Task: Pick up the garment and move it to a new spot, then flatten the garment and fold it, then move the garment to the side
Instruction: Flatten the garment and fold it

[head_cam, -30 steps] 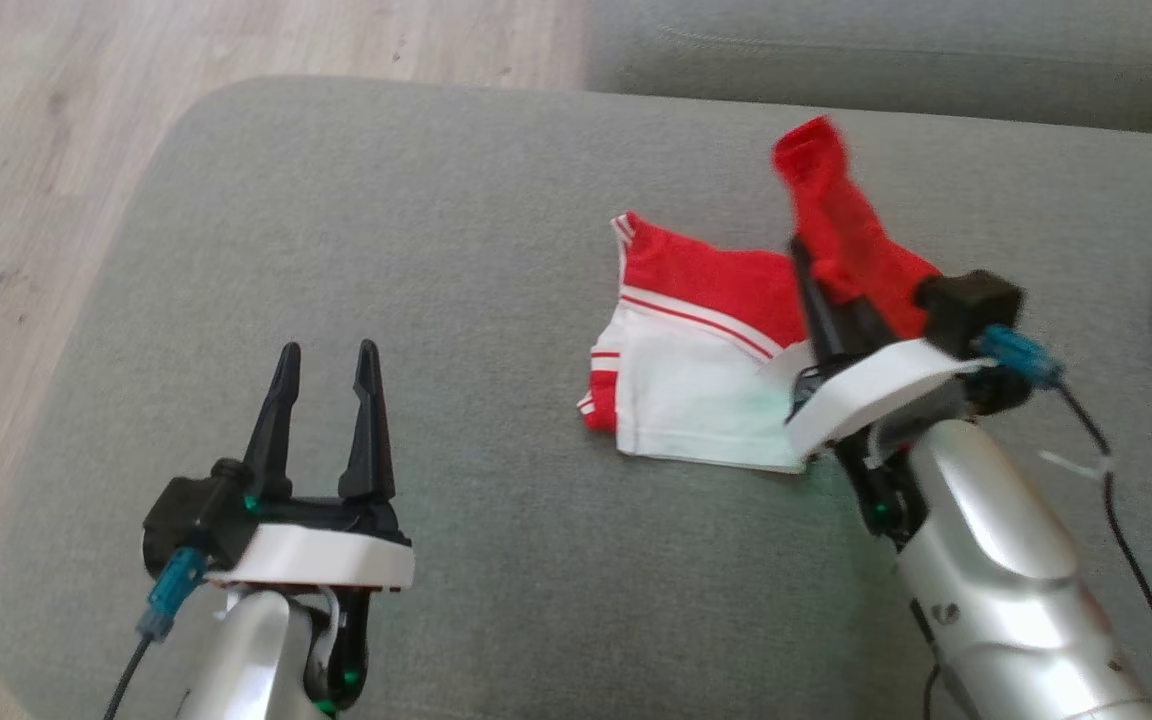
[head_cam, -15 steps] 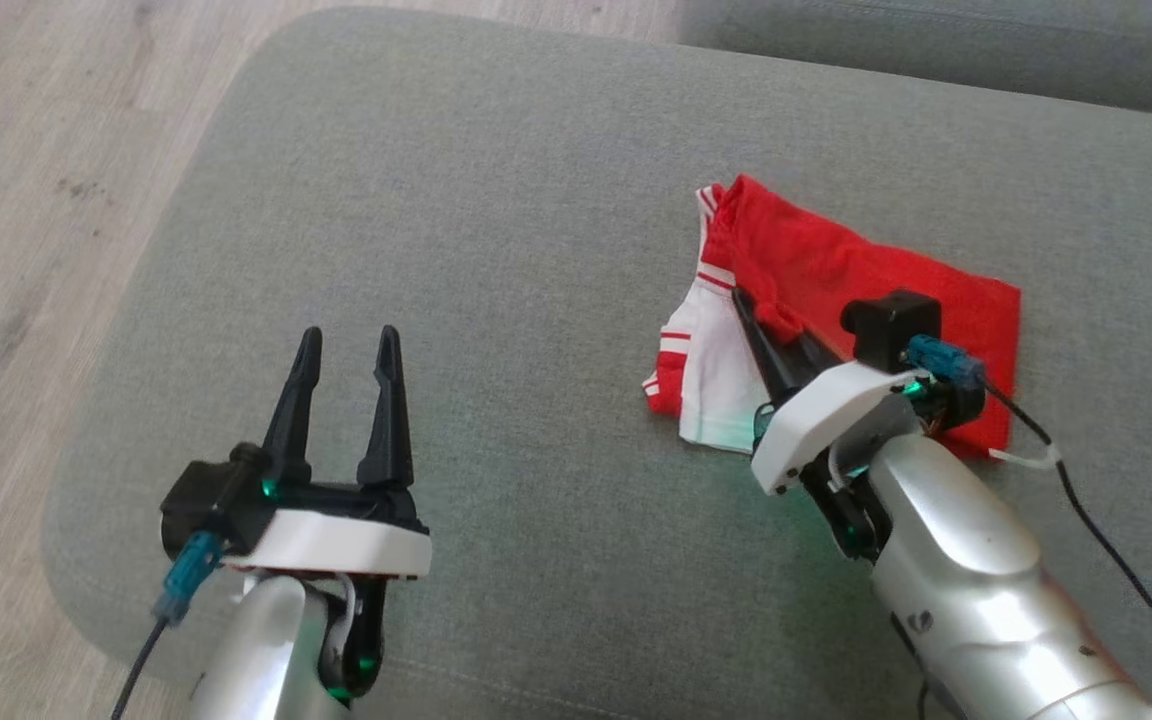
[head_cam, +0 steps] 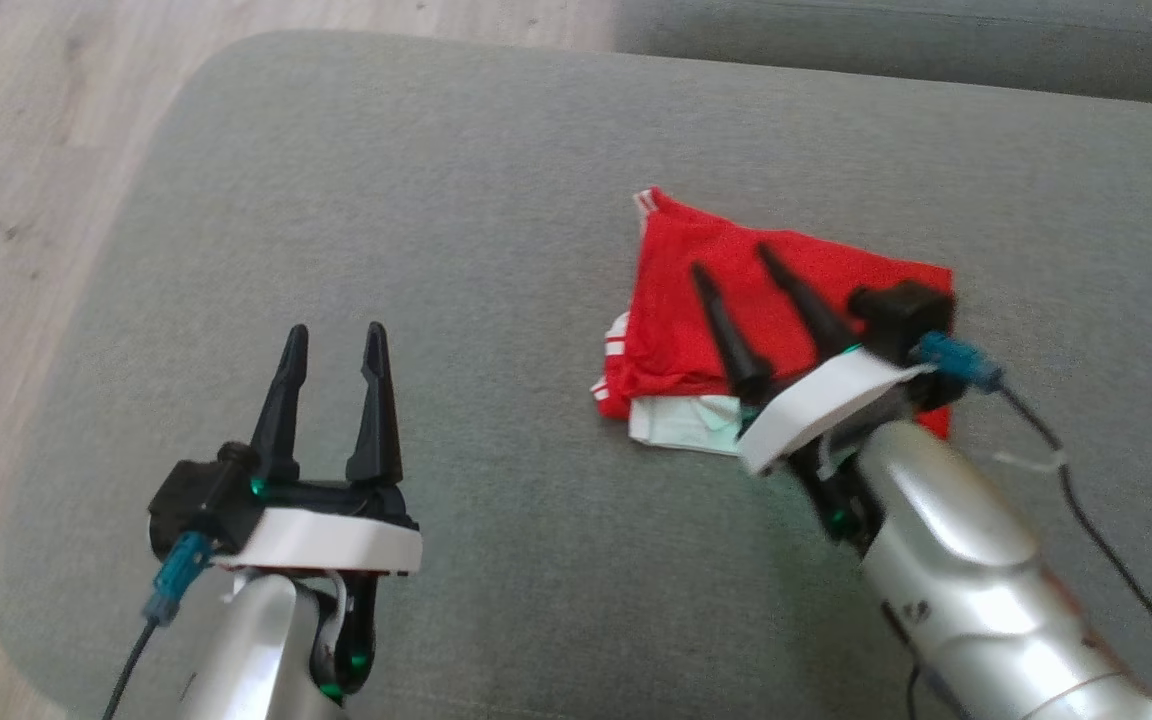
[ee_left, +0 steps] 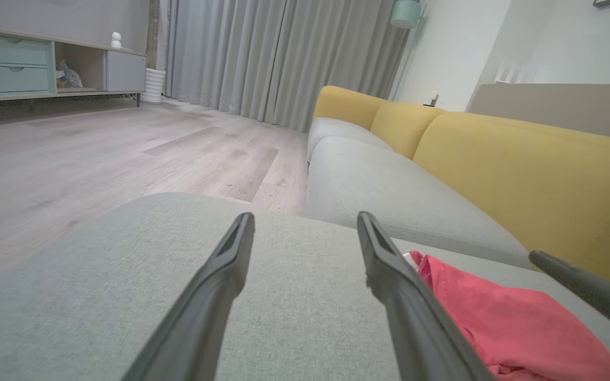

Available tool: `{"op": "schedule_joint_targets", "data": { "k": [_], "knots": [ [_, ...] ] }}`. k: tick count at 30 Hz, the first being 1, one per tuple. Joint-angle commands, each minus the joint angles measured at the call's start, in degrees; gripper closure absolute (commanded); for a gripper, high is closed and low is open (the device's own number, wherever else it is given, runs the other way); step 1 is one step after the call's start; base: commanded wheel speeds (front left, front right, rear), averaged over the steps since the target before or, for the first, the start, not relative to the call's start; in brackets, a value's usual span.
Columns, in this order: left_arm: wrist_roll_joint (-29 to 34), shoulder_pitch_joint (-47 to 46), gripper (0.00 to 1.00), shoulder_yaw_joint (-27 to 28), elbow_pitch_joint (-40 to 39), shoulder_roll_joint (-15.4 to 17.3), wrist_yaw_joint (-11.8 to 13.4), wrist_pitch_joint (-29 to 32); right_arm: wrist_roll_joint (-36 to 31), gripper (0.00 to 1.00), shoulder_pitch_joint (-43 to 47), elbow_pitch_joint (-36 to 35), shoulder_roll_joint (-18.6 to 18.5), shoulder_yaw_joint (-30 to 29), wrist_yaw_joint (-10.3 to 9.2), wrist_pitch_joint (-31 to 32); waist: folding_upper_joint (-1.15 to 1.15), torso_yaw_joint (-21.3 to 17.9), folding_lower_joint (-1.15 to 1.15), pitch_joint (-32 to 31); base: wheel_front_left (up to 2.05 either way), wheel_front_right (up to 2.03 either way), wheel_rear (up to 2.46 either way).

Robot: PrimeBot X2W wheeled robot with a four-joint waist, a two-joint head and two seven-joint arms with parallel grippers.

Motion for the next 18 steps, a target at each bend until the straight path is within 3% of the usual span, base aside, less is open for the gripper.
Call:
{"op": "schedule_joint_targets", "data": {
  "k": [1,10,18],
  "knots": [
    [0.43,-1.65,0.00,2.38,-2.11,0.83,0.09,-0.36,-1.36,0.00,-2.58,-1.83,0.78,-1.49,-0.04,-0.91,0.00,-1.83,0.00,-0.69,0.00,0.00,0.00],
    [1.70,-0.54,0.00,4.05,-3.25,1.06,0.10,-0.36,-13.11,0.00,4.45,-10.45,0.79,-20.71,-0.04,-1.25,0.00,-7.70,0.00,-2.45,0.00,0.00,0.00],
    [3.32,1.88,0.00,6.12,-2.57,0.87,0.09,-0.37,-18.76,0.00,15.95,-18.73,0.79,-26.54,-0.04,-1.26,0.00,-12.08,0.00,-3.82,0.00,0.00,0.00]
  ]
}}
